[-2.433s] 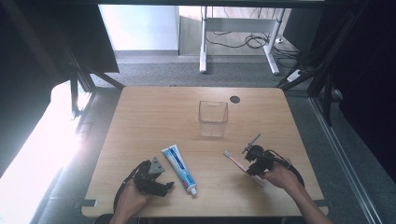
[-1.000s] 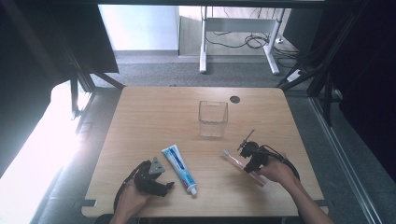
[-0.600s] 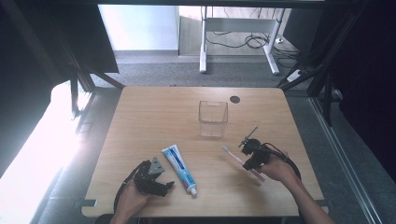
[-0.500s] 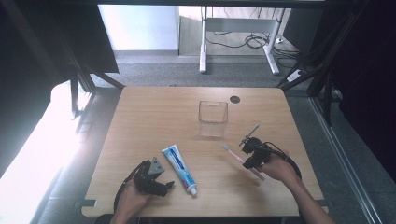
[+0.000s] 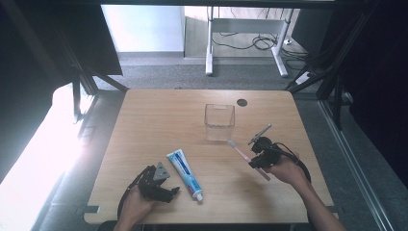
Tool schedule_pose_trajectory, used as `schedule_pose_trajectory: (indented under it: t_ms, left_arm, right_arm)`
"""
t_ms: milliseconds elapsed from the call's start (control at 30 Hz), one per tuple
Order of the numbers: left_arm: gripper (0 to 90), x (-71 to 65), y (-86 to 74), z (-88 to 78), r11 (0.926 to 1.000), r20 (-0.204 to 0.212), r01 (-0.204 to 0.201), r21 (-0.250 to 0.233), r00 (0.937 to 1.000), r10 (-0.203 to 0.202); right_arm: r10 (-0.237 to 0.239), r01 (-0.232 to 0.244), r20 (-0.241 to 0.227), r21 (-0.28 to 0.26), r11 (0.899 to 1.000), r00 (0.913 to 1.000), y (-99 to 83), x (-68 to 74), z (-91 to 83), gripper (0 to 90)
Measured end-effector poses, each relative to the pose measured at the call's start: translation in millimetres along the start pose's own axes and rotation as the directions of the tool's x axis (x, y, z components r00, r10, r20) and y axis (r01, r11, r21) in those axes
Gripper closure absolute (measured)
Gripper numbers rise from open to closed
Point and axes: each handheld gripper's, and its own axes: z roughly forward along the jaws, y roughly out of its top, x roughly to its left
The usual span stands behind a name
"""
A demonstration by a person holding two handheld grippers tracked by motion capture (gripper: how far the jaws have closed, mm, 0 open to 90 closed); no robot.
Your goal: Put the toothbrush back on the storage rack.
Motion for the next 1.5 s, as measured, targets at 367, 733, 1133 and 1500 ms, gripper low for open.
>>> schedule_pose_trajectory:
  t_ms: [367,733,1133,1500]
  left_arm:
    - [13.1,-0.1,-0.3,-0.3,1.0,-0.005,-0.004,0.001,1.0,0.004]
    - [13.1,0.3,-0.5,-0.4,1.0,-0.004,-0.003,-0.004,1.0,0.003]
    - [13.1,0.4,-0.8,-0.5,1.0,-0.007,-0.005,-0.004,1.0,0.005]
    - [13.1,1.1,-0.7,-2.4,0.9994,0.025,0.014,-0.032,0.9996,-0.013]
  right_arm:
    - [0.019,-0.017,0.028,-0.088,0.996,0.9994,9.5,-2.1,-14.5,79.4]
    - [0.04,-0.033,0.036,-0.183,0.983,0.9985,21.2,-8.9,-24.6,79.4]
    - [0.051,-0.038,0.045,-0.257,0.966,0.9977,37.8,-12.6,-26.1,79.4]
    - [0.062,-0.043,0.049,-0.325,0.945,0.9969,51.5,-17.2,-27.0,79.4]
